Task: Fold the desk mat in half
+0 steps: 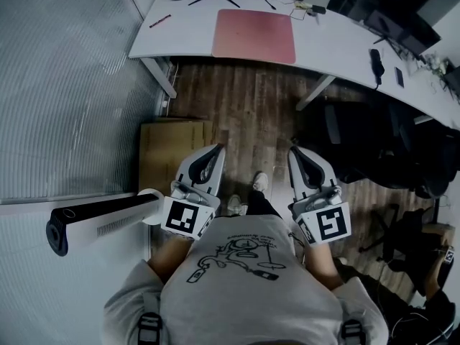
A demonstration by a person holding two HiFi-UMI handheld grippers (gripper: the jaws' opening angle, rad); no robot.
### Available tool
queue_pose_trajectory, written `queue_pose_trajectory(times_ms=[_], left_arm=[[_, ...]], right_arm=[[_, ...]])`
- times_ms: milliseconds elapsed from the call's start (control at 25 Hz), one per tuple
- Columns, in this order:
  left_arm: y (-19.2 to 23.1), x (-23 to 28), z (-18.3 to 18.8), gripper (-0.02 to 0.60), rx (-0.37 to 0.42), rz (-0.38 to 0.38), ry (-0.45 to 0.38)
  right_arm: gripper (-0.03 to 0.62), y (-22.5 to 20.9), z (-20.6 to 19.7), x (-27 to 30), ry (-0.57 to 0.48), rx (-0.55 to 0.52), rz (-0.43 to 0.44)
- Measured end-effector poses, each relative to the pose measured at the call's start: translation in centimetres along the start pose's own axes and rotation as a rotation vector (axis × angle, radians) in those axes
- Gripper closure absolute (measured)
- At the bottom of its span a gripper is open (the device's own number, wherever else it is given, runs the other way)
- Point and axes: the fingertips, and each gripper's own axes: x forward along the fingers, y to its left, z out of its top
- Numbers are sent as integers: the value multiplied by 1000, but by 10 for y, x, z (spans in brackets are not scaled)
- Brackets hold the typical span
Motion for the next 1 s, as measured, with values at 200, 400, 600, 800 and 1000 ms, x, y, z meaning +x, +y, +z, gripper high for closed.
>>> queue_pose_trajectory(times_ms=[200, 400, 600, 800, 1000], left_arm=[[9, 8, -1, 561, 5, 0, -9], [12, 25, 0, 561, 5, 0, -11], [15, 58, 1, 561, 6, 1, -2], [23, 102, 5, 561, 7, 1, 1], [33, 147, 11, 561, 13, 5, 5]], right_arm=[[585, -3, -2, 8, -2, -1, -3], [585, -19, -5, 17, -3, 4, -8], [585, -49, -3, 31, -6, 11, -10], [585, -87, -2, 55, -4, 20, -8], [585, -124, 5, 80, -11, 20, 1]])
